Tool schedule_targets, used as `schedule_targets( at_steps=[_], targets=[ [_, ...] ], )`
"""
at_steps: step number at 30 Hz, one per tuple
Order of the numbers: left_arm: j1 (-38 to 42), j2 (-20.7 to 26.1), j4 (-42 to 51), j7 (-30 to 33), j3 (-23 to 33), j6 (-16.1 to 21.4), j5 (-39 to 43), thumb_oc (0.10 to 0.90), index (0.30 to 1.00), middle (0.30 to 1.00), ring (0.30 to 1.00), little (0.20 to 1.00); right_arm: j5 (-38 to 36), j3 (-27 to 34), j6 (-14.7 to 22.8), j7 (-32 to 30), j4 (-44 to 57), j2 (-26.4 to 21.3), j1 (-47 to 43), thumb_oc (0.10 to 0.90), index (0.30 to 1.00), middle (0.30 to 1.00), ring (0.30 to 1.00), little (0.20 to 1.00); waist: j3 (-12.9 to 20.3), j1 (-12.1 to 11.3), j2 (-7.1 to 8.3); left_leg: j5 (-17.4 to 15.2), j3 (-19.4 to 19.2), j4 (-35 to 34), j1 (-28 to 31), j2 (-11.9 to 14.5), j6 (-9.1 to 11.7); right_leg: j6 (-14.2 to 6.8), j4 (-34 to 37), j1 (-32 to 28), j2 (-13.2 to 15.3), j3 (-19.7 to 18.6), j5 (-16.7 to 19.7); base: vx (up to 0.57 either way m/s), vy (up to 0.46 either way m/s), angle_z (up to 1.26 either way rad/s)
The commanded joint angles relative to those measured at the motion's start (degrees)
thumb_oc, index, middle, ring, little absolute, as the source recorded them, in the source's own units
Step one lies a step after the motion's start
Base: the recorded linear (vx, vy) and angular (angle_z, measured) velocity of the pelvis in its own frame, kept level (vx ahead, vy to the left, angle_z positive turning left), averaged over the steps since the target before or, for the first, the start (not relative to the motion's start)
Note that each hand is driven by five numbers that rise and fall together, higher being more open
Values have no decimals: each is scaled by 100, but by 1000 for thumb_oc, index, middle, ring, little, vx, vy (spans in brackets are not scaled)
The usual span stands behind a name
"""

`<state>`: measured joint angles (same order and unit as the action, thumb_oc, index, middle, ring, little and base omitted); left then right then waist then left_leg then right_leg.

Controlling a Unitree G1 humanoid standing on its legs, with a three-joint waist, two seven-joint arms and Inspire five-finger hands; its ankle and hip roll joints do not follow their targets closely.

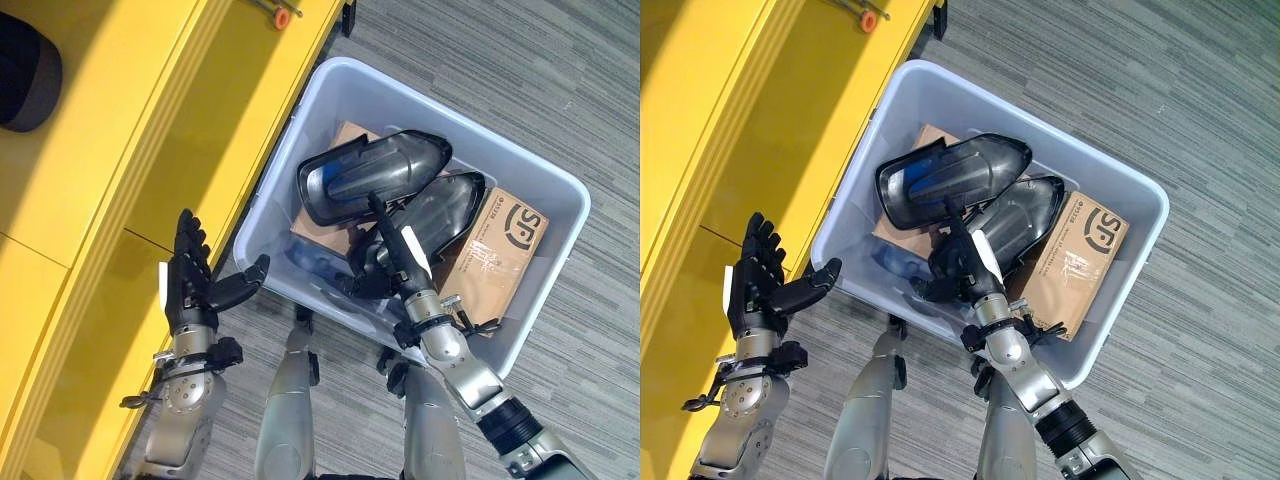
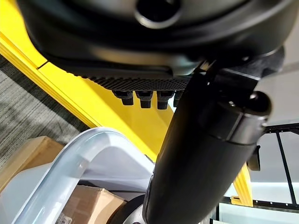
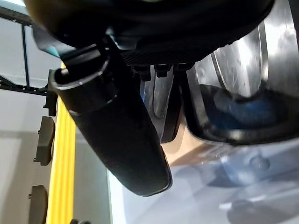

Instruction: Move parts from the plastic box to the shelf.

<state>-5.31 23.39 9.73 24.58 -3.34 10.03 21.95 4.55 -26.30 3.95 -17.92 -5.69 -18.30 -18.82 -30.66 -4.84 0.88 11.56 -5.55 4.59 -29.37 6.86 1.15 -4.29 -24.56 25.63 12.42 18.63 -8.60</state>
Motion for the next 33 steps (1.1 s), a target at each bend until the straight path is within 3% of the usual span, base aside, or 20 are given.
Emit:
schedule_targets(
  at_steps=[1, 12, 13, 14, 15, 16, 19, 20, 21, 27, 28, 33],
  targets=[
    [84, 138, 1020, 252, 113, 549, -422, 900, 1000, 1000, 1000, 1000, 782, -92, 276, -427, 22, 47, -583, 900, 1000, 1000, 1000, 1000, 86, 42, -8, -764, -87, 623, -44, 259, 220, -195, 1251, -391, -28, -340, 559, 0, 0, 0],
    [367, 123, 1037, 512, -227, 719, -591, 900, 1000, 1000, 1000, 1000, 1764, -208, 98, -1168, -738, 178, -994, 900, 1000, 1000, 1000, 1000, 86, 10, -137, -786, 6, 779, -560, 176, 179, -226, 1136, 47, 35, -301, 619, -4, 22, 2],
    [384, 131, 1033, 534, -293, 742, -621, 900, 1000, 1000, 1000, 1000, 1937, -254, 43, -1269, -923, 200, -1024, 900, 1000, 1000, 1000, 1000, 86, -5, -151, -933, 59, 827, -516, 152, 222, -270, 1072, 2, 56, -345, 506, -8, 33, 7],
    [415, 132, 1039, 538, -283, 746, -625, 900, 1000, 1000, 1000, 1000, 1945, -248, 48, -1282, -930, 200, -1061, 900, 1000, 1000, 1000, 1000, 86, -6, -157, -806, 15, 818, -632, 157, 171, -228, 1094, 105, 58, -294, 607, 55, 23, 11],
    [431, 138, 1021, 554, -340, 772, -628, 900, 1000, 1000, 1000, 1000, 2119, -330, -31, -1304, -1159, 201, -1109, 900, 1000, 1000, 1000, 1000, 86, -26, -171, -942, 93, 834, -562, 131, 215, -275, 1060, 41, 71, -343, 502, -69, 28, 12],
    [462, 138, 1026, 556, -327, 777, -630, 900, 1000, 1000, 1000, 1000, 2127, -325, -26, -1315, -1168, 202, -1148, 900, 1000, 1000, 1000, 1000, 86, -25, -177, -813, 50, 823, -678, 136, 164, -233, 1086, 142, 72, -290, 605, -12, 32, 13],
    [523, 148, 998, 580, -420, 813, -674, 900, 1000, 1000, 1000, 1000, 2462, -414, -155, -1470, -1623, 231, -1308, 900, 1000, 1000, 1000, 1000, 86, -64, -216, -931, 122, 829, -648, 95, 210, -288, 1038, 118, 95, -314, 520, -13, 23, 10],
    [557, 149, 1003, 582, -407, 817, -677, 900, 1000, 1000, 1000, 1000, 2470, -409, -150, -1482, -1631, 231, -1350, 900, 1000, 1000, 1000, 1000, 86, -63, -222, -802, 79, 817, -766, 101, 159, -245, 1064, 221, 96, -260, 623, 44, 11, 5],
    [574, 150, 980, 571, -438, 838, -709, 900, 1000, 1000, 1000, 1000, 2712, -464, -242, -1557, -1827, 189, -1426, 900, 1000, 1000, 1000, 1000, 86, -86, -239, -922, 136, 823, -685, 76, 209, -293, 1033, 142, 108, -296, 521, -12, 15, 5],
    [795, 157, 939, 506, -508, 922, -699, 900, 1000, 1000, 1000, 1000, 3208, -558, -440, -1678, -2455, 139, -1725, 900, 1000, 1000, 1000, 1000, 86, -137, -322, -791, 146, 834, -896, 47, 152, -246, 972, 356, 147, -219, 607, -19, 16, 3],
    [769, 155, 928, 505, -522, 920, -697, 900, 1000, 1000, 1000, 1000, 3206, -565, -437, -1677, -2467, 147, -1696, 900, 1000, 1000, 1000, 1000, 86, -135, -317, -917, 194, 849, -785, 40, 202, -290, 942, 260, 146, -275, 505, -6, 12, 3],
    [919, 190, 888, 402, -531, 964, -708, 900, 1000, 1000, 1000, 1000, 3690, -660, -580, -1658, -2760, -37, -1828, 900, 1000, 1000, 1000, 1000, 86, -158, -340, -771, 177, 821, -923, 26, 160, -250, 970, 381, 151, -199, 611, -17, 9, 1]
  ],
)
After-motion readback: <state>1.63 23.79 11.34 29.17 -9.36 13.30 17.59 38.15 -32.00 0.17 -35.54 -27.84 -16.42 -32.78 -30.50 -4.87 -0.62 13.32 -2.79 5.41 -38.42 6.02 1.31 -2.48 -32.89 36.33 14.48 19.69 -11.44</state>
